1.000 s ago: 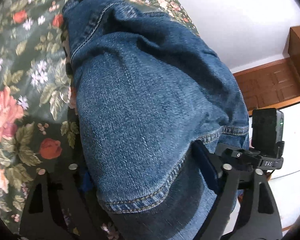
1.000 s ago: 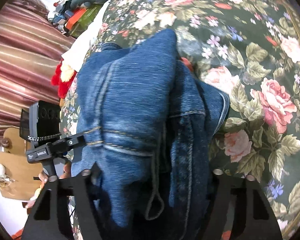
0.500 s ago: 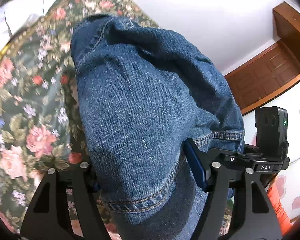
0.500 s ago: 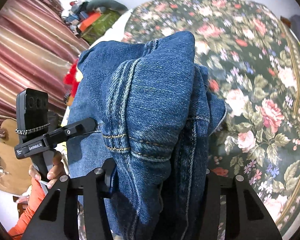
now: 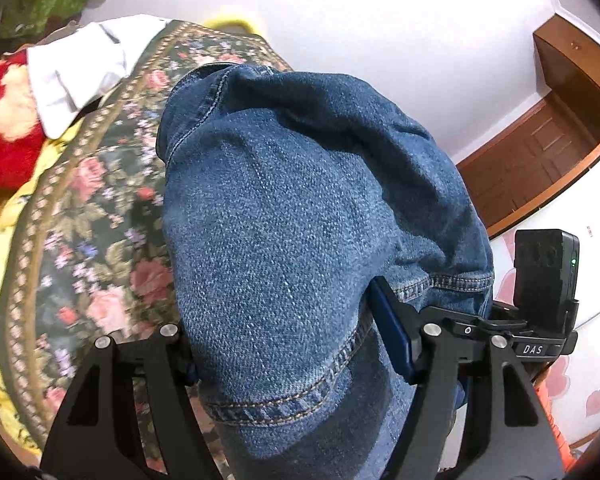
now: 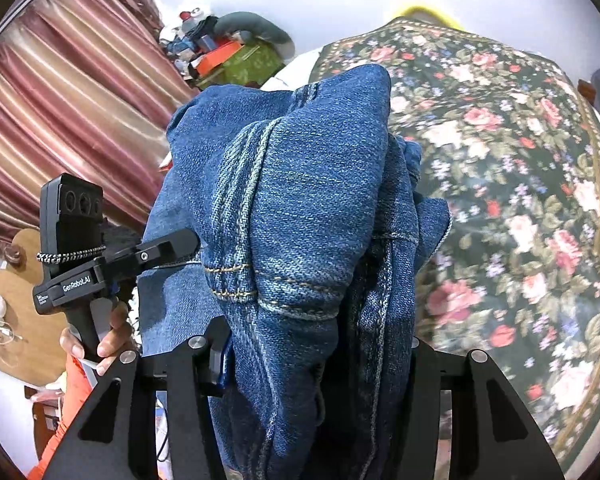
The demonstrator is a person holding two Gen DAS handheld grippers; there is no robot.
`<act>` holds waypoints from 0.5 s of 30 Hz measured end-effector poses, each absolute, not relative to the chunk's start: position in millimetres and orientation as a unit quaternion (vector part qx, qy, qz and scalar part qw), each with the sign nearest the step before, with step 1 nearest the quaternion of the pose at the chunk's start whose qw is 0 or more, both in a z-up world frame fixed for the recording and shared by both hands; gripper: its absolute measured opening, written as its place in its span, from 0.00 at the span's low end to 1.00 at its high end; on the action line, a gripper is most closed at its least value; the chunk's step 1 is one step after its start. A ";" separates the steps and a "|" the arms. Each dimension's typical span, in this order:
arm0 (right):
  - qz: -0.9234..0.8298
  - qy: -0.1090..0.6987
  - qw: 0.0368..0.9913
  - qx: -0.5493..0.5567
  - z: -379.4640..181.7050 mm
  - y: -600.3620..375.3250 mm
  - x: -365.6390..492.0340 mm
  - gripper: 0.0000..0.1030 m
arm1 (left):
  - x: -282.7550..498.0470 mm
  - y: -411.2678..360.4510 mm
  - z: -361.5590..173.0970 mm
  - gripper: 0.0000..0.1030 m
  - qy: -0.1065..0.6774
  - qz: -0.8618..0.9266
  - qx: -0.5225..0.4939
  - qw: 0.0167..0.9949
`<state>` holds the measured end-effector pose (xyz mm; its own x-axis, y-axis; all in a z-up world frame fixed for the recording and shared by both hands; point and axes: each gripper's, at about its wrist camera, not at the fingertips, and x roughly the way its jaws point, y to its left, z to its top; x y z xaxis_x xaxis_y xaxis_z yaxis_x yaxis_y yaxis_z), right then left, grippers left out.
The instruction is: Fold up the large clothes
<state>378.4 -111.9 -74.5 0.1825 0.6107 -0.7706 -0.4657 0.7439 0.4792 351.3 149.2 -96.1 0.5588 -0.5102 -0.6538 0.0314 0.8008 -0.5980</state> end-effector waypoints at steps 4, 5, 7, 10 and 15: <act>0.356 0.549 0.752 0.082 -93.4 -92.0 367.0 0.47 | 334.6 170.2 -109.9 0.67 0.455 -0.145 -0.272 0.835; 0.357 0.552 0.749 0.082 -100.2 -87.4 363.9 0.47 | 330.9 176.4 -117.1 0.67 0.458 -0.142 -0.277 0.833; 0.357 0.555 0.748 0.073 -112.4 -78.3 355.1 0.47 | 322.8 183.2 -130.5 0.67 0.467 -0.137 -0.287 0.825; 0.352 0.569 0.740 0.069 -137.3 -68.0 343.9 0.47 | 316.0 194.5 -161.5 0.67 0.487 -0.129 -0.302 0.809; 0.337 0.611 0.710 0.098 -197.0 -64.5 338.7 0.47 | 315.6 197.1 -213.0 0.67 0.521 -0.109 -0.296 0.793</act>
<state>338.7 -64.5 -197.0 0.0269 0.5985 -0.8007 -0.3582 0.7535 0.5512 315.6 197.1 -213.0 0.4330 -0.4807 -0.7625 -0.1354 0.8016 -0.5822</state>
